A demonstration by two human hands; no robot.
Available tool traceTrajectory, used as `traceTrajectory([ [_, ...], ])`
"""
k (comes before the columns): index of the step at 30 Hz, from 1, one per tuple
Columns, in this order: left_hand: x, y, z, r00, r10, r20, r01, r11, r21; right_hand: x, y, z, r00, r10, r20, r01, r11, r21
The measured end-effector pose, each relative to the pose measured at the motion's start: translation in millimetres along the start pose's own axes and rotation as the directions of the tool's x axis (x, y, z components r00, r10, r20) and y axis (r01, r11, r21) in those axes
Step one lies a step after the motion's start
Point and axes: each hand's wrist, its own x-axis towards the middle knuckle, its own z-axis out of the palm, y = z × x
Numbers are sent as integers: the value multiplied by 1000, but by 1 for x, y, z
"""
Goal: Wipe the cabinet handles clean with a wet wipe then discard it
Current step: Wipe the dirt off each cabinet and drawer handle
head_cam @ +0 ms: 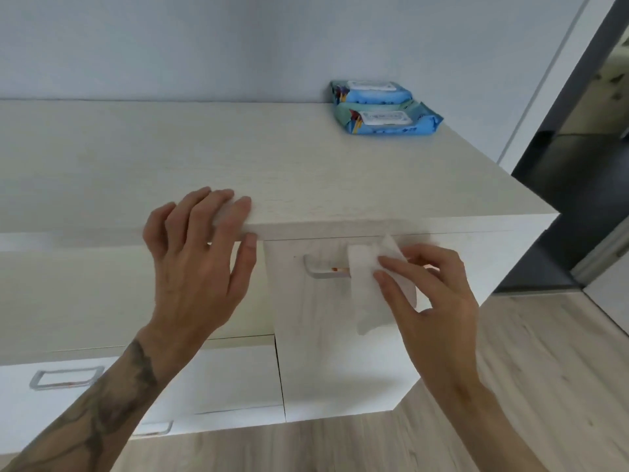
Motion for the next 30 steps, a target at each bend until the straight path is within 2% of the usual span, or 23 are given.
traceTrajectory([
  [5, -2, 1, 21, 987, -17, -158, 22, 999, 33, 4, 17, 6, 966, -239, -95, 234, 970, -63],
  [8, -1, 3, 28, 971, -1, -240, 14, 999, 53, 1, 25, 13, 941, -310, -138, 303, 951, -65],
  [13, -2, 3, 35, 955, 15, -296, 7, 997, 74, 6, 36, 11, 900, -420, -115, 408, 906, -110],
  [18, -2, 7, 37, 959, -15, -282, 39, 996, 81, 2, 33, 21, 902, -401, -163, 394, 916, -72],
  [23, -3, 10, 42, 948, -32, -316, 55, 997, 62, 4, 28, 30, 878, -463, -124, 457, 887, -74],
  [30, 2, 7, 52, 922, -30, -386, 50, 998, 43, 2, 24, 29, 906, -389, -165, 384, 921, -65],
])
